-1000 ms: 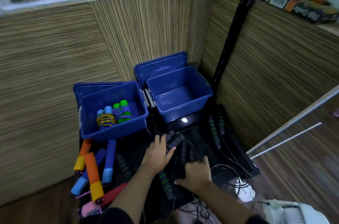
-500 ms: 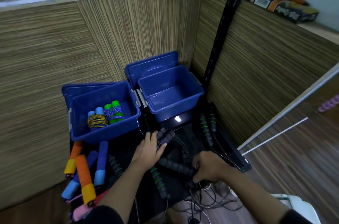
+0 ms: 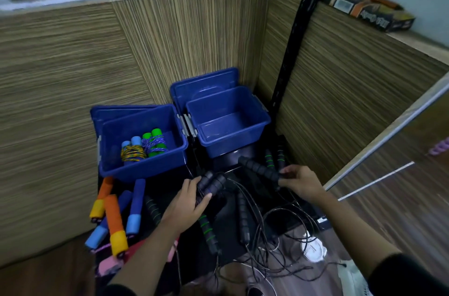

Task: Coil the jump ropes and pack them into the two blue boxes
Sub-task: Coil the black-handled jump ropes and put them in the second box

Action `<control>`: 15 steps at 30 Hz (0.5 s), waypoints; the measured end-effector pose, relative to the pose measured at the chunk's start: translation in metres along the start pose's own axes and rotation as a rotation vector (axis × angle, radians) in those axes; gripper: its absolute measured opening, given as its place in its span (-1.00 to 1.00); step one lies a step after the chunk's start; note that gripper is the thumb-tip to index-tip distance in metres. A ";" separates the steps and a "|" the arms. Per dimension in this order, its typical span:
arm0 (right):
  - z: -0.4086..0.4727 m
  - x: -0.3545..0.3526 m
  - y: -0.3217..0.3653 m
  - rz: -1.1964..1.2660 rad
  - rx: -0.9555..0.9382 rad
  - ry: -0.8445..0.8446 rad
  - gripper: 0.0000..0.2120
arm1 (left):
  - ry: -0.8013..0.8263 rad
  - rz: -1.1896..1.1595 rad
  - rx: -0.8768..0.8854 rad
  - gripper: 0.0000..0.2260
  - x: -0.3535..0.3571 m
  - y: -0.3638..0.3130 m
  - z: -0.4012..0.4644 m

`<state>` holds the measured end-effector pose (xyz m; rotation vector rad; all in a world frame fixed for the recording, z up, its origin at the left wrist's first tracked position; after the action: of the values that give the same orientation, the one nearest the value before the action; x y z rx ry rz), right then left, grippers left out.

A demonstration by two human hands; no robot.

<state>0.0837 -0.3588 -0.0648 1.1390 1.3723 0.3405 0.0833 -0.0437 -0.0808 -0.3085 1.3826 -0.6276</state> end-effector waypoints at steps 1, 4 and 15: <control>0.003 0.005 -0.004 -0.066 -0.025 -0.018 -0.79 | -0.011 -0.021 0.016 -0.18 -0.004 -0.003 -0.003; 0.004 0.028 -0.010 -0.160 -0.099 0.001 -0.69 | -0.021 -0.062 0.053 -0.23 -0.014 -0.013 -0.012; 0.011 0.063 -0.034 -0.541 -0.315 0.045 -0.52 | -0.027 -0.030 0.077 -0.32 -0.026 -0.031 -0.024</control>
<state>0.0946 -0.3311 -0.1306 0.4771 1.5412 0.1796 0.0512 -0.0496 -0.0467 -0.2760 1.3270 -0.6977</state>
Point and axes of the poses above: each hand's wrist, its own z-axis towards the middle knuckle, its own x-axis out of the palm, y = z × x, the point moved 9 cm from there along z, towards the middle knuckle, and after that the axes turned 14 degrees about -y, right-handed, at the moved point
